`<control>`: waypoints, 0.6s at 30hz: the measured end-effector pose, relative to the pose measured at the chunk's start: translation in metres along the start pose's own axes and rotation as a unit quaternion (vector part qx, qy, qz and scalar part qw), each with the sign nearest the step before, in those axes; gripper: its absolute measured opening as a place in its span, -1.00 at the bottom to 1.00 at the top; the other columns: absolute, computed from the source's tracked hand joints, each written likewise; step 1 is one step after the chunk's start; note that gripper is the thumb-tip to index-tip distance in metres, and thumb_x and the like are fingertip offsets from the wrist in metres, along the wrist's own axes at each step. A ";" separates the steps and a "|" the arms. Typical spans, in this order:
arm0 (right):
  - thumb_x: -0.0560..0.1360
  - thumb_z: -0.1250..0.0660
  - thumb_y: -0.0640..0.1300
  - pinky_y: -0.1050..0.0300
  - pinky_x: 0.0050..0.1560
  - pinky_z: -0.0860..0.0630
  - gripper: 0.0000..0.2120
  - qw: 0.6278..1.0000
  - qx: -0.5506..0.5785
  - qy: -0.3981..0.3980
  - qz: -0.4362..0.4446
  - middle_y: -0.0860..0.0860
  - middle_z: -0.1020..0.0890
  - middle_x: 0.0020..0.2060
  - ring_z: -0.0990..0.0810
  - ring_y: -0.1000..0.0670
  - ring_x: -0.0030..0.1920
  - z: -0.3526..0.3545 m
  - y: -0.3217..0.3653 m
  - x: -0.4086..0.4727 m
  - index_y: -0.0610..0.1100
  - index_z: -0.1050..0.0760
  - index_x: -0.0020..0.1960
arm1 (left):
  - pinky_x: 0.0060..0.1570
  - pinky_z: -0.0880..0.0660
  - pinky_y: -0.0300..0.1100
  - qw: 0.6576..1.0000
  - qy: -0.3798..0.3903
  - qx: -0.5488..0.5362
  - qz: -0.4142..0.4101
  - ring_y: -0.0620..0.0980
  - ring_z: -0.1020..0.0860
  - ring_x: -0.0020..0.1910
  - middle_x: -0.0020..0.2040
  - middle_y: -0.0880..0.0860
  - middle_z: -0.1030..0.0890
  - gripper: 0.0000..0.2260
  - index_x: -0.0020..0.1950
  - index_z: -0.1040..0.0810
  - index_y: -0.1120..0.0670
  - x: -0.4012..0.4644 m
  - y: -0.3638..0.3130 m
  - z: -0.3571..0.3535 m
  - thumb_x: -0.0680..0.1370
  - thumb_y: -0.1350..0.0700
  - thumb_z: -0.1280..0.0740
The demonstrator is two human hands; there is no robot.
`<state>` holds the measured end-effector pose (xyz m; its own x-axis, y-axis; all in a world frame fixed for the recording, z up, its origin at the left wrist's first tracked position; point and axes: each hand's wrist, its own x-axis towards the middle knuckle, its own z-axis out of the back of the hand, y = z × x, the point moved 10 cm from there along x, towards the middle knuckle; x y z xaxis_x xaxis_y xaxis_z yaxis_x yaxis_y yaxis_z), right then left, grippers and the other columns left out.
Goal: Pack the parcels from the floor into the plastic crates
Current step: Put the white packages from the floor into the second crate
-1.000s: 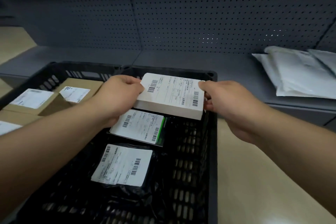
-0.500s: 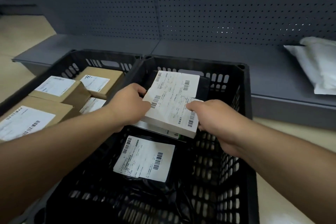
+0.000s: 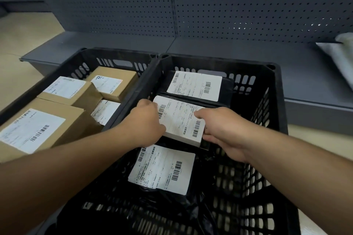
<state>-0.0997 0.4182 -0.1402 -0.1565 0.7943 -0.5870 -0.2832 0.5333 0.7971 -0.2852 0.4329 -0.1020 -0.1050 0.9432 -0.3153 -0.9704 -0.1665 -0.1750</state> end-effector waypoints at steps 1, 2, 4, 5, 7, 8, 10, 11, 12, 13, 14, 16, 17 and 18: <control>0.47 -0.28 0.13 -0.12 0.33 -0.51 -0.62 1.000 0.001 0.000 0.004 -0.07 -0.67 0.19 -0.60 -0.14 0.21 0.000 0.002 0.001 -0.01 -0.57 0.22 | 0.39 -0.34 -0.08 1.000 -0.007 0.027 -0.015 0.10 -0.27 0.50 0.57 0.04 -0.17 -0.53 0.45 -0.37 0.13 0.000 -0.002 -0.001 0.58 0.06 -0.34; 0.53 -0.26 0.14 -0.09 0.29 -0.53 -0.62 1.000 0.003 0.002 0.008 -0.01 -0.65 0.22 -0.59 -0.10 0.20 0.000 0.004 0.001 0.04 -0.54 0.29 | 0.44 -0.27 -0.07 0.999 -0.012 0.044 -0.029 0.10 -0.18 0.54 0.59 0.04 -0.14 -0.56 0.43 -0.38 0.13 0.001 -0.004 -0.002 0.58 0.05 -0.34; 0.60 -0.20 0.18 -0.05 0.26 -0.54 -0.58 1.000 0.001 0.005 0.016 0.12 -0.56 0.29 -0.53 0.00 0.22 -0.001 0.008 0.000 0.12 -0.45 0.42 | 0.47 -0.21 -0.09 0.998 -0.007 0.047 -0.045 0.09 -0.13 0.56 0.60 0.02 -0.13 -0.56 0.46 -0.36 0.11 0.001 -0.004 -0.006 0.60 0.07 -0.31; 0.61 -0.18 0.20 -0.05 0.26 -0.54 -0.56 1.000 -0.002 0.005 0.020 0.14 -0.53 0.32 -0.51 0.01 0.24 -0.001 0.010 -0.001 0.14 -0.41 0.45 | 0.47 -0.20 -0.09 0.998 -0.003 0.043 -0.049 0.09 -0.13 0.56 0.61 0.01 -0.13 -0.55 0.50 -0.34 0.10 0.002 -0.004 -0.007 0.61 0.08 -0.29; 0.61 -0.14 0.24 -0.08 0.27 -0.53 -0.54 1.000 -0.009 0.007 0.025 0.16 -0.49 0.35 -0.49 0.00 0.27 -0.002 0.013 0.000 0.17 -0.37 0.47 | 0.50 -0.18 -0.08 0.997 0.004 0.044 -0.056 0.09 -0.11 0.59 0.63 0.00 -0.11 -0.50 0.56 -0.27 0.08 0.004 -0.002 -0.007 0.63 0.07 -0.27; 0.60 -0.13 0.27 -0.08 0.26 -0.53 -0.52 0.999 -0.016 0.010 0.027 0.17 -0.49 0.35 -0.49 -0.01 0.28 -0.004 0.014 0.001 0.17 -0.37 0.48 | 0.52 -0.16 -0.06 0.997 0.008 0.046 -0.056 0.09 -0.09 0.60 0.65 0.01 -0.09 -0.47 0.60 -0.23 0.08 0.005 -0.001 -0.008 0.64 0.06 -0.26; 0.55 -0.09 0.34 -0.05 0.24 -0.54 -0.46 0.998 -0.038 0.021 0.036 0.19 -0.52 0.34 -0.51 0.01 0.26 -0.008 0.015 0.002 0.19 -0.38 0.47 | 0.54 -0.14 -0.05 0.997 0.017 0.055 -0.055 0.10 -0.07 0.62 0.66 0.02 -0.08 -0.45 0.62 -0.18 0.08 0.008 0.000 -0.009 0.65 0.05 -0.25; 0.53 -0.08 0.36 -0.04 0.22 -0.54 -0.43 0.998 -0.050 0.025 0.040 0.19 -0.54 0.32 -0.53 0.02 0.24 -0.009 0.015 0.003 0.18 -0.40 0.46 | 0.55 -0.13 -0.05 0.996 0.021 0.064 -0.056 0.11 -0.07 0.62 0.66 0.03 -0.08 -0.45 0.62 -0.18 0.09 0.009 -0.001 -0.010 0.65 0.05 -0.24; 0.54 -0.07 0.36 -0.03 0.22 -0.54 -0.43 0.997 -0.059 0.026 0.042 0.20 -0.56 0.29 -0.54 0.02 0.21 -0.009 0.015 0.003 0.16 -0.41 0.45 | 0.55 -0.12 -0.05 0.995 0.026 0.072 -0.058 0.12 -0.06 0.62 0.66 0.04 -0.07 -0.44 0.63 -0.16 0.10 0.010 -0.002 -0.011 0.66 0.04 -0.23; 0.56 -0.06 0.36 -0.02 0.22 -0.54 -0.44 0.997 -0.065 0.025 0.042 0.19 -0.57 0.26 -0.54 0.02 0.19 -0.009 0.015 0.002 0.14 -0.42 0.45 | 0.56 -0.12 -0.04 0.995 0.028 0.079 -0.059 0.12 -0.06 0.62 0.66 0.04 -0.07 -0.44 0.63 -0.15 0.10 0.010 -0.002 -0.011 0.66 0.04 -0.23; 0.58 -0.07 0.35 -0.02 0.22 -0.54 -0.46 0.997 -0.068 0.024 0.041 0.18 -0.57 0.26 -0.53 0.02 0.18 -0.008 0.016 0.000 0.13 -0.43 0.44 | 0.55 -0.12 -0.04 0.995 0.030 0.081 -0.058 0.12 -0.05 0.62 0.66 0.04 -0.06 -0.42 0.64 -0.14 0.09 0.011 -0.003 -0.011 0.66 0.04 -0.23; 0.60 -0.09 0.33 -0.03 0.26 -0.52 -0.48 0.997 -0.065 0.028 0.042 0.17 -0.54 0.29 -0.51 0.04 0.19 -0.006 0.017 -0.005 0.14 -0.40 0.46 | 0.54 -0.14 -0.04 0.995 0.033 0.083 -0.054 0.12 -0.06 0.62 0.66 0.02 -0.05 -0.42 0.64 -0.14 0.08 0.010 -0.004 -0.011 0.65 0.04 -0.24; 0.60 -0.10 0.33 -0.04 0.28 -0.51 -0.49 0.997 -0.058 0.032 0.043 0.16 -0.52 0.32 -0.51 0.03 0.22 -0.004 0.018 -0.007 0.15 -0.39 0.47 | 0.53 -0.16 -0.04 0.995 0.034 0.084 -0.051 0.11 -0.08 0.61 0.66 0.02 -0.07 -0.44 0.63 -0.17 0.08 0.009 -0.005 -0.010 0.65 0.04 -0.24; 0.61 -0.11 0.31 -0.05 0.30 -0.51 -0.49 0.997 -0.048 0.033 0.046 0.16 -0.50 0.35 -0.50 0.01 0.25 -0.002 0.019 -0.009 0.14 -0.36 0.49 | 0.51 -0.19 -0.05 0.995 0.033 0.085 -0.048 0.11 -0.12 0.59 0.64 0.03 -0.12 -0.47 0.60 -0.21 0.08 0.008 -0.006 -0.009 0.64 0.05 -0.25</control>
<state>-0.1054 0.4206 -0.1195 -0.2478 0.8161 -0.5221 -0.3541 0.4253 0.8329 -0.2788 0.4390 -0.1119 -0.0001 0.9307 -0.3657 -0.9986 -0.0194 -0.0489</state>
